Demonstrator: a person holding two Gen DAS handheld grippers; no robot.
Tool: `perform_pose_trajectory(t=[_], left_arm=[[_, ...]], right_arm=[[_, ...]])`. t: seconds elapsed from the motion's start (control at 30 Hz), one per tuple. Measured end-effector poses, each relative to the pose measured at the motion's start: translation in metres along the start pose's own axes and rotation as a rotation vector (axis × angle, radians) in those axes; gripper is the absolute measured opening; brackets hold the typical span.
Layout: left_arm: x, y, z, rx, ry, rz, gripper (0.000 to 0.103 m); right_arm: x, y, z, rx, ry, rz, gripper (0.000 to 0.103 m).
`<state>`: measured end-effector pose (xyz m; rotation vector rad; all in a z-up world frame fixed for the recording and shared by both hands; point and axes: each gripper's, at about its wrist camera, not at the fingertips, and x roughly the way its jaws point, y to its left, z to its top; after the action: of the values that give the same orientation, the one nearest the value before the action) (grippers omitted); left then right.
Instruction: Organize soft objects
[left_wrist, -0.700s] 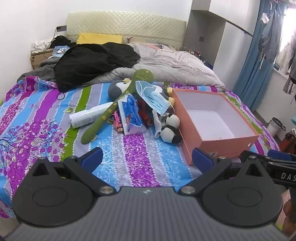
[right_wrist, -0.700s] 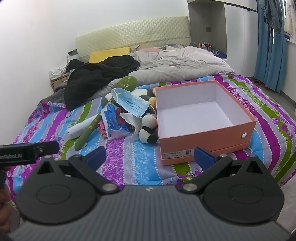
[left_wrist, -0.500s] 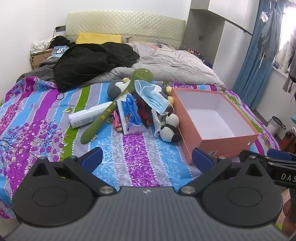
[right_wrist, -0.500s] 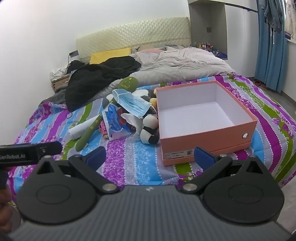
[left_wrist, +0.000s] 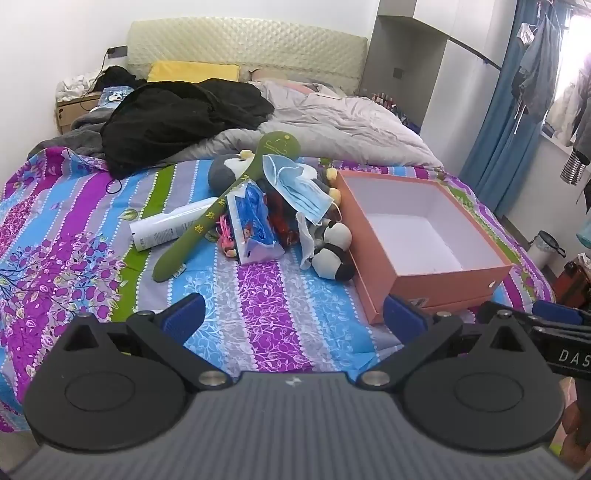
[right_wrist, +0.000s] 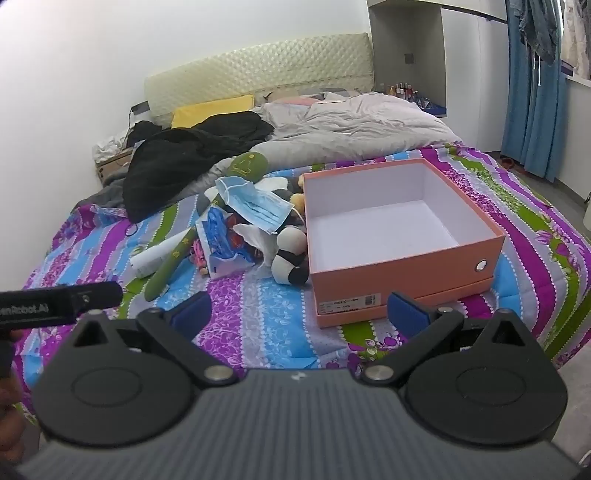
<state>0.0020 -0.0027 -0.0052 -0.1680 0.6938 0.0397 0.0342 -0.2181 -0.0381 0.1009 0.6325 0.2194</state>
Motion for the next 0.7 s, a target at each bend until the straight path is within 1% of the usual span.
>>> perform_pose_trajectory(t=[0.7], left_arm=[[-0.0003,0.0026,-0.0011,-0.008,0.0,0.007,0.103]], right_arm=[[0.0015,-0.001,-0.0024,0.009,0.007,-0.008,0.103]])
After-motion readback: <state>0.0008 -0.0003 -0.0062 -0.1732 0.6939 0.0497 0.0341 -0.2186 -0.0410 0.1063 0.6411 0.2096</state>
